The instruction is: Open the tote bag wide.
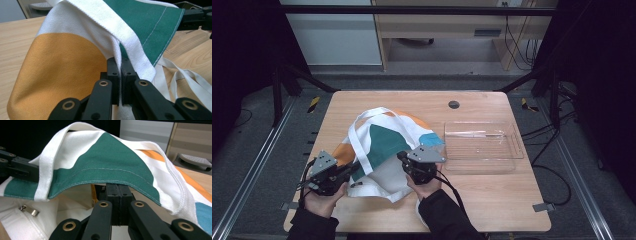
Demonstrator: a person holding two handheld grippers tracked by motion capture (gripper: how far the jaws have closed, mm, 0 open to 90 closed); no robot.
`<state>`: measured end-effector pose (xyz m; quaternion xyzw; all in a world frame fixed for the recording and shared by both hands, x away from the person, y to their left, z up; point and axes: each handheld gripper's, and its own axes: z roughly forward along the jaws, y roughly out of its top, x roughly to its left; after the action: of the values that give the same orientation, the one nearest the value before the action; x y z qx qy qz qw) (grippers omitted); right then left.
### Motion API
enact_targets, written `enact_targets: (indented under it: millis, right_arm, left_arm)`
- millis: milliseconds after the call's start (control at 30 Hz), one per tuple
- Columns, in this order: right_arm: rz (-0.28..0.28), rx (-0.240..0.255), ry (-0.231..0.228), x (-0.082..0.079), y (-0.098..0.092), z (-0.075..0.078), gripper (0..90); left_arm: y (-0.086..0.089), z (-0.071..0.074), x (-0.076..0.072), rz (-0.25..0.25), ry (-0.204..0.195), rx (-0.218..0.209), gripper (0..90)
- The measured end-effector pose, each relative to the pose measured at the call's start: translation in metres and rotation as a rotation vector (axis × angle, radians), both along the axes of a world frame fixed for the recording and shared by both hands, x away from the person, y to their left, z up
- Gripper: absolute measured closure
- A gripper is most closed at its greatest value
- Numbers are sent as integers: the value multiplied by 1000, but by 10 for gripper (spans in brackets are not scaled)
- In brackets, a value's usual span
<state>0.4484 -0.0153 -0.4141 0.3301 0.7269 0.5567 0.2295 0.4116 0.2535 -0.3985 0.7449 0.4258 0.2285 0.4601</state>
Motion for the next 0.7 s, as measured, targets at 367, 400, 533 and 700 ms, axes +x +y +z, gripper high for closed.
enact_targets:
  millis: [367, 400, 533, 700]
  right_arm:
    - [27, -6, -21, 0, 1, 12, 900]
    - [27, -6, -21, 0, 1, 12, 900]
    - [25, -14, -21, 0, 1, 11, 900]
    - [14, -7, -15, 2, -1, 10, 900]
  left_arm:
    - [-1, 0, 0, 12, 2, 2, 873]
    - [-1, 0, 0, 12, 2, 2, 872]
    - [-1, 1, 0, 23, -13, -9, 799]
    - [2, 11, -4, 43, -57, -21, 618]
